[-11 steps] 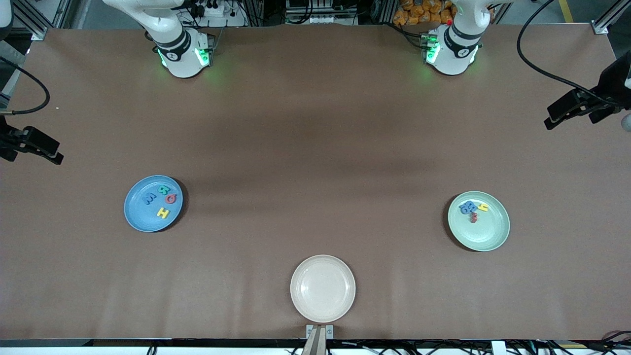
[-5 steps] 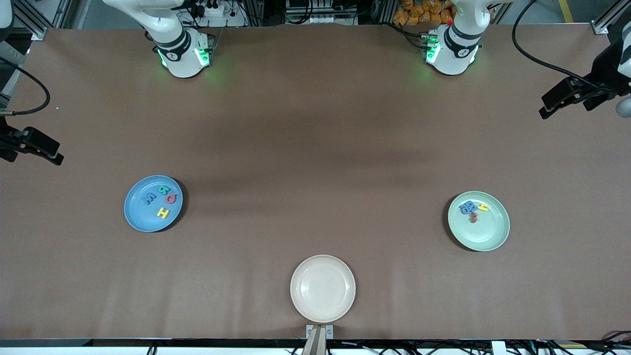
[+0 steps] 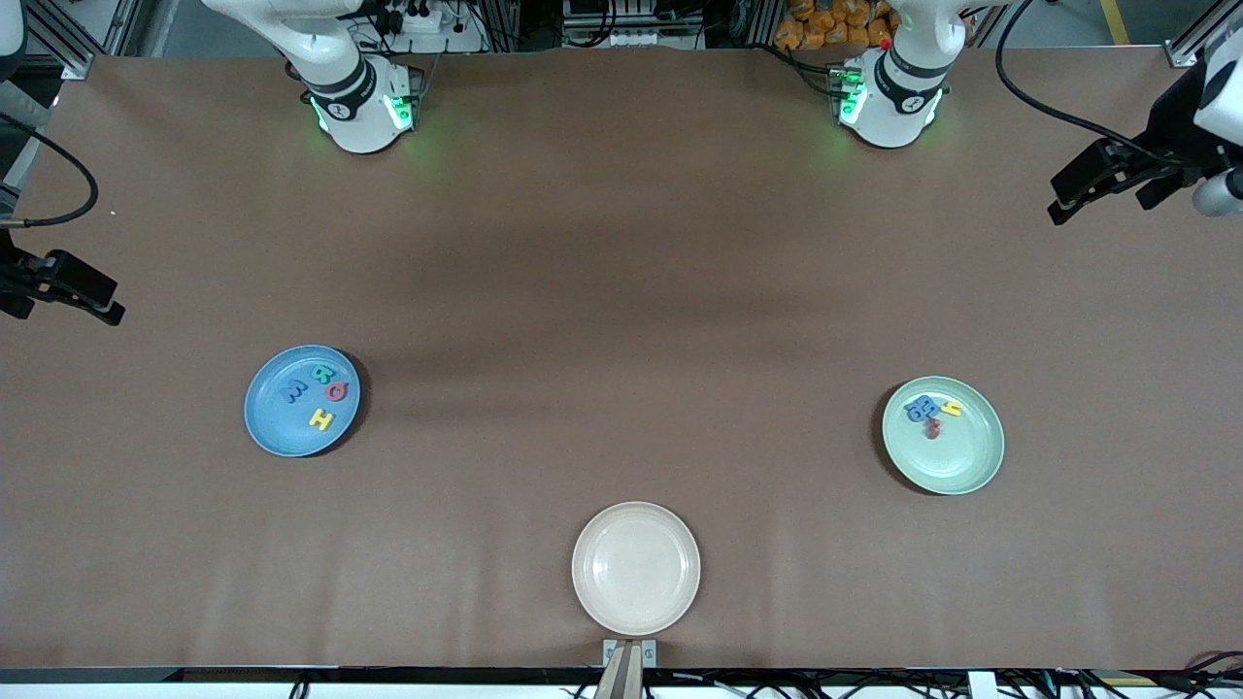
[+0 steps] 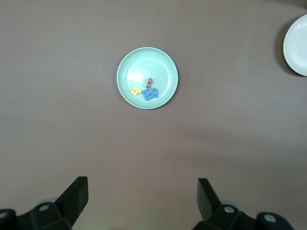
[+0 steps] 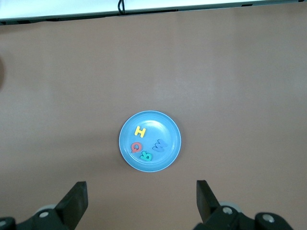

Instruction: Sort uppercase to blue plate, lowercase to green plate

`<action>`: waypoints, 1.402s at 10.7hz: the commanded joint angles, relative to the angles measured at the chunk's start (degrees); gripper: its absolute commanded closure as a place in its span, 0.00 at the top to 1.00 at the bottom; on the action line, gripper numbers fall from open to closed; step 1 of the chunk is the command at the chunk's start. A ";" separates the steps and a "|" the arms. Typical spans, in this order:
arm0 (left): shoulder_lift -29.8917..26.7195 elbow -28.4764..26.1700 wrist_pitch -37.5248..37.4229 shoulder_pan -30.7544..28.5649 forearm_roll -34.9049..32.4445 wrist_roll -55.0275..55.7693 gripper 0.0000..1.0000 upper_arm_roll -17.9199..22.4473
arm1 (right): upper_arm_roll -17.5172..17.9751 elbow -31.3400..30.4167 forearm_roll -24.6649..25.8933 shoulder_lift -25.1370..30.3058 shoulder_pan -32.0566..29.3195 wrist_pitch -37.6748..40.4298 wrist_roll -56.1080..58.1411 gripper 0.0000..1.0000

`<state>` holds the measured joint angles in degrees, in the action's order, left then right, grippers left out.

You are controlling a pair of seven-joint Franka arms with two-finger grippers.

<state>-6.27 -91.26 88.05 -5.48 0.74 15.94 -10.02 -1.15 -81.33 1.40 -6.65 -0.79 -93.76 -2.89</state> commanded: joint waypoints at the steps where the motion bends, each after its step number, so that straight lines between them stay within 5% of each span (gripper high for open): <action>1: -0.85 -0.67 -0.07 1.77 0.57 -2.22 1.00 5.43 | 0.80 -0.49 -0.61 0.58 -1.15 -0.37 0.17 1.00; 15: 1.70 2.41 -1.47 4.86 -2.59 -12.16 1.00 6.85 | 0.80 -0.49 -0.61 0.32 -1.15 -0.81 0.17 1.00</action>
<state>-5.00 -90.07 88.03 -1.19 -0.49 4.71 -3.16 -1.17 -81.34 1.40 -6.65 -0.83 -94.02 -2.89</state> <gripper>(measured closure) 0.000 0.000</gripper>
